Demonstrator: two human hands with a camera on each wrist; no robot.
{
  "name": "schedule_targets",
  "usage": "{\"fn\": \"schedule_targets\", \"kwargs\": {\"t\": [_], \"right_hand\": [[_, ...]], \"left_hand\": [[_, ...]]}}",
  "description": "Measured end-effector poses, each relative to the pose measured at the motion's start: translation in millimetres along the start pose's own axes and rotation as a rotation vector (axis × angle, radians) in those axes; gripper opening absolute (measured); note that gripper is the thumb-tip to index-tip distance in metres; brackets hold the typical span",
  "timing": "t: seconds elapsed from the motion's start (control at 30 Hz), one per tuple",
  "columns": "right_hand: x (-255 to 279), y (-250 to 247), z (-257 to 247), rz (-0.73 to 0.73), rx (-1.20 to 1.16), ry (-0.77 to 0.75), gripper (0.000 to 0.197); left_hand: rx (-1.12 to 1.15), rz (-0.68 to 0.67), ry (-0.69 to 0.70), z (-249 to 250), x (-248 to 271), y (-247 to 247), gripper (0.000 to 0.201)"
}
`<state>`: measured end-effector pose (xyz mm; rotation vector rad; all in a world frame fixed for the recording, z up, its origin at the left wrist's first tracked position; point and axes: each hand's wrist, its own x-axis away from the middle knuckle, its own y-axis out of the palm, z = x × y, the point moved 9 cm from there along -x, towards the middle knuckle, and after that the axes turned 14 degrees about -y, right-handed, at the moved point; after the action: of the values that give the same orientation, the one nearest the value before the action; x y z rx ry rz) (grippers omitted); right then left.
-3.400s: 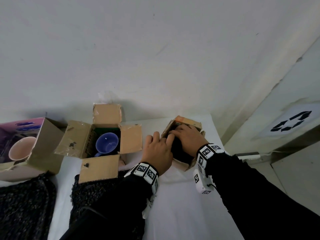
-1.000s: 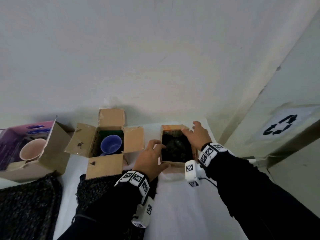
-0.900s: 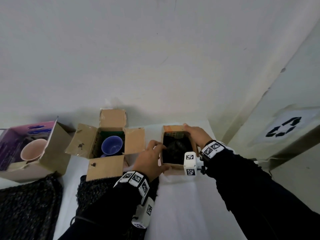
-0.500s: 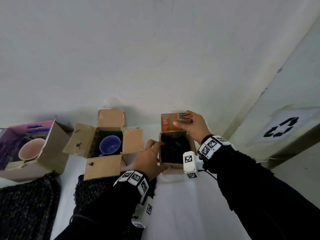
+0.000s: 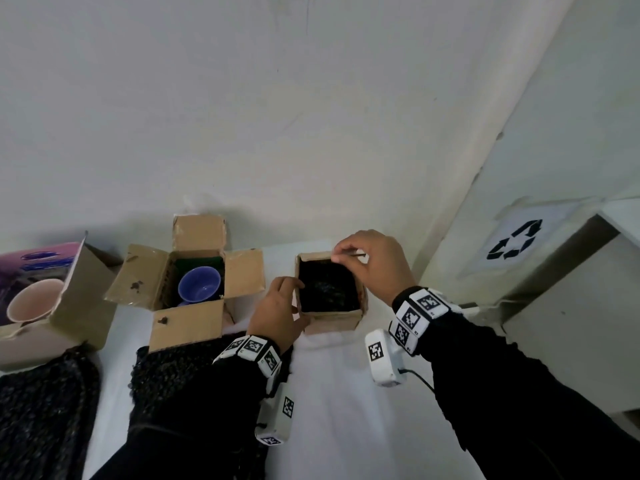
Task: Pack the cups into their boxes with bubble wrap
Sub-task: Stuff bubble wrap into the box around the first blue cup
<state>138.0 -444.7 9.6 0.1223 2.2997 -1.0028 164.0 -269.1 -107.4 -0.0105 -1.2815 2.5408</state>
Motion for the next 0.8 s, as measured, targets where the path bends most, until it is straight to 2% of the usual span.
{"fn": "schedule_targets", "kwargs": {"t": [0.17,0.37,0.43,0.6,0.7,0.73,0.8], "right_hand": [[44,25,-15,-0.085,0.223,-0.136,0.003],[83,60,-5,-0.176,0.311,-0.125,0.005],[89,67,-4,-0.200,0.379,-0.135,0.013],[95,76,-9,-0.258,0.490,-0.245,0.029],[104,78,-12,-0.287,0.494,-0.281,0.034],[108,78,-12,-0.287,0.486,-0.270,0.030],[110,70,-10,-0.244,0.452,-0.207,0.010]], "left_hand": [[0.057,0.032,-0.078,-2,0,-3,0.062],[0.105,0.028,-0.049,1,4,-1,0.071],[0.068,-0.004,-0.028,0,5,5,0.071],[0.003,-0.009,0.082,2,13,9,0.040],[0.014,0.025,0.030,1,8,6,0.029],[0.009,0.030,0.008,0,5,7,0.026],[0.024,0.031,-0.015,-1,2,8,0.021]]}}
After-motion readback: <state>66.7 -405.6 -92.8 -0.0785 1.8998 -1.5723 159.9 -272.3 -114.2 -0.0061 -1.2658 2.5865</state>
